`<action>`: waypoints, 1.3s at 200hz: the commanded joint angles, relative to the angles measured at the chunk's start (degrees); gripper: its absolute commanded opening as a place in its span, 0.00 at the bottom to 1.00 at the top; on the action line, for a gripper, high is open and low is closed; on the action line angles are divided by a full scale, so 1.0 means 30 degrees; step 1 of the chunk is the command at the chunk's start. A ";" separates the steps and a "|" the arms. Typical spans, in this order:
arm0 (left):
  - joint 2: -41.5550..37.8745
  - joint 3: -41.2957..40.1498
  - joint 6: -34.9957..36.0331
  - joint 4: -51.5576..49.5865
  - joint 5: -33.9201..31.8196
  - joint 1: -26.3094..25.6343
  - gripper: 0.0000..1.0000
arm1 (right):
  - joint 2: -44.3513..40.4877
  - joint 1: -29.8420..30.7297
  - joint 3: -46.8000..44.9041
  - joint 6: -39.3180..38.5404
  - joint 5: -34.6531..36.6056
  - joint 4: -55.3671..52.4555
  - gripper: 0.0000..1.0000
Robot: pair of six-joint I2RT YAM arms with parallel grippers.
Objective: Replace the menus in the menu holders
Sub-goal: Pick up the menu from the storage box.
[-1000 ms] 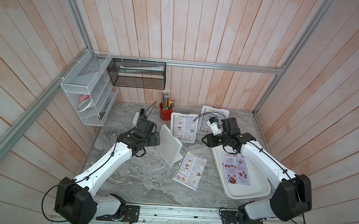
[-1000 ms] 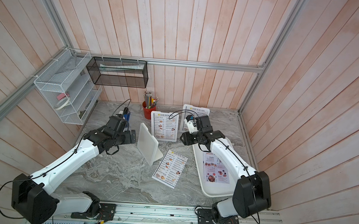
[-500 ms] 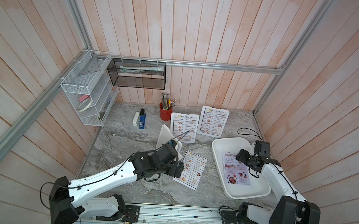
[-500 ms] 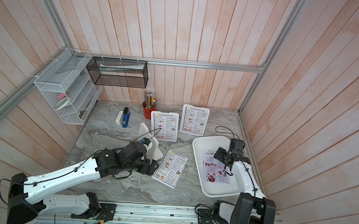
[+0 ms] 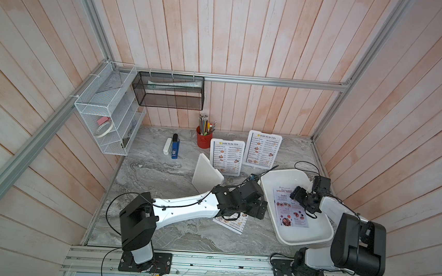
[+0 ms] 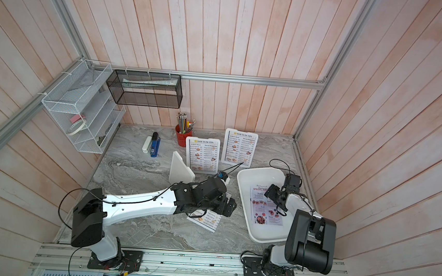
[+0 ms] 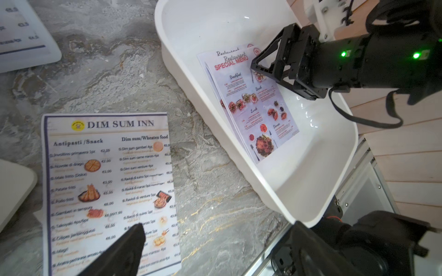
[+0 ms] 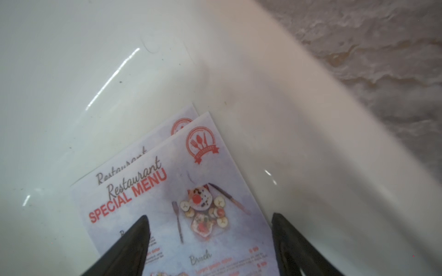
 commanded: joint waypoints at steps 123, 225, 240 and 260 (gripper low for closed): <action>0.5660 0.3262 -0.0542 0.4038 0.2933 0.1346 0.79 | -0.0808 0.1176 -0.0801 0.0479 -0.2656 -0.2347 0.64; 0.6562 0.3575 -0.0601 0.4948 0.3935 0.2011 0.51 | -0.1896 0.1563 -0.0899 0.1876 -0.5483 -0.2444 0.55; 0.6580 0.3569 -0.0688 0.4890 0.4047 0.1993 0.52 | -0.2047 0.1549 -0.0335 0.1605 -0.4461 -0.3070 0.60; 0.6392 0.3531 -0.0692 0.4648 0.3702 0.1932 0.56 | -0.2317 0.1526 0.0418 0.1368 -0.2471 -0.3657 0.69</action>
